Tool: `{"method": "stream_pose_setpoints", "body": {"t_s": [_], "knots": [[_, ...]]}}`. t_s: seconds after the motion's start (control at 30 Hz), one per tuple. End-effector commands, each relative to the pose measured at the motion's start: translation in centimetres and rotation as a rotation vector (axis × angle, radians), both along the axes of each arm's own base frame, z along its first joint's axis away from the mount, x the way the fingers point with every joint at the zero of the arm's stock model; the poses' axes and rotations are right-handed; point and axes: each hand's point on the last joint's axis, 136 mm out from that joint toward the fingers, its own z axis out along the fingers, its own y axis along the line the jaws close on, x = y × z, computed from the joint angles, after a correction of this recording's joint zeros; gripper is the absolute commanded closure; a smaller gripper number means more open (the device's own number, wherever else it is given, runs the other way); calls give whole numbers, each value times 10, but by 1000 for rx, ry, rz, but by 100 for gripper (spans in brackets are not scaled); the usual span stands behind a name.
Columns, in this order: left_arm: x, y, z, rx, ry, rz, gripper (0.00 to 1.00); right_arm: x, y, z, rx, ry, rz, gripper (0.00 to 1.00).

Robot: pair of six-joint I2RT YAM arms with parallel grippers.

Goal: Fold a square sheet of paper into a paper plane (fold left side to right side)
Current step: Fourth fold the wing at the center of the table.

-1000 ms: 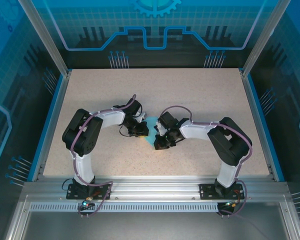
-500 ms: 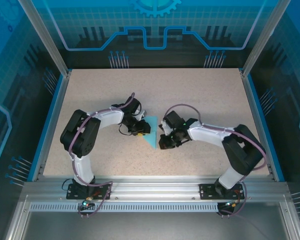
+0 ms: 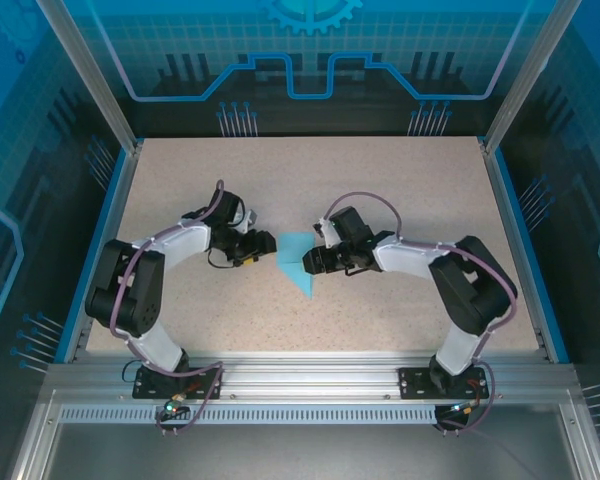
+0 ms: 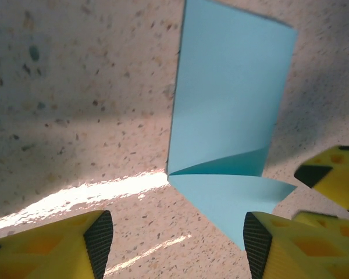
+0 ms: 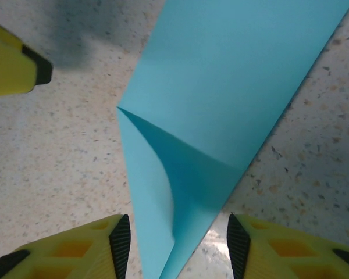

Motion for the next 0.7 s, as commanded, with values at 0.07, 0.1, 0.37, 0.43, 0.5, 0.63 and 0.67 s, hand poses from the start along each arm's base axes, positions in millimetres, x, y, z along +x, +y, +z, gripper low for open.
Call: {"method": "stream_pose_setpoints", "body": {"t_s": [0.07, 0.1, 0.37, 0.43, 0.5, 0.63, 0.67], "knots": [[-1, -11, -11, -75, 53, 14, 36, 13, 21, 3, 65, -16, 49, 63], [-1, -12, -12, -81, 58, 12, 36, 13, 21, 1, 60, -12, 47, 66], [0, -20, -19, -131, 89, 7, 36, 10, 13, -3, 19, -5, 37, 91], [0, -23, -19, -150, 96, 4, 37, 9, 12, -2, 14, -7, 37, 93], [1, -26, -19, -165, 98, 2, 39, 8, 11, -2, 11, -5, 40, 94], [1, -30, -20, -180, 108, -7, 43, 8, 8, -4, -6, -4, 32, 94], [1, -31, -21, -180, 109, -9, 44, 8, 7, -4, -11, -6, 28, 95]]}}
